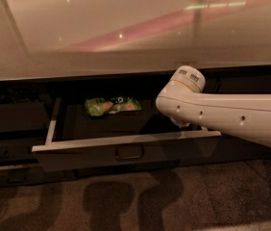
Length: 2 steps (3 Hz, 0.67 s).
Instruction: Open top drawer
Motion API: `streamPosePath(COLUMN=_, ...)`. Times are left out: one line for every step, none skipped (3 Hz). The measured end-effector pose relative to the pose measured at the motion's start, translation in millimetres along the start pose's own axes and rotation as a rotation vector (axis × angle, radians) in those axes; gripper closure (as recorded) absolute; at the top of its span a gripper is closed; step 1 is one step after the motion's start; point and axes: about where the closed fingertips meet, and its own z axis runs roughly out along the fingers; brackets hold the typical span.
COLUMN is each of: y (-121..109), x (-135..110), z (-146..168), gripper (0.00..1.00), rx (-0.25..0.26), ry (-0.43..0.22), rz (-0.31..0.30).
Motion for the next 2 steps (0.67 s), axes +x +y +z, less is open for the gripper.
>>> streamPosePath(y=14.3, x=-4.2, z=5.3, gripper=0.13, rx=-0.023, ry=0.020, rz=0.012)
streamPosePath(y=21.6, x=-6.5, z=6.7, gripper=0.00, rx=-0.034, ry=0.035, rz=0.012)
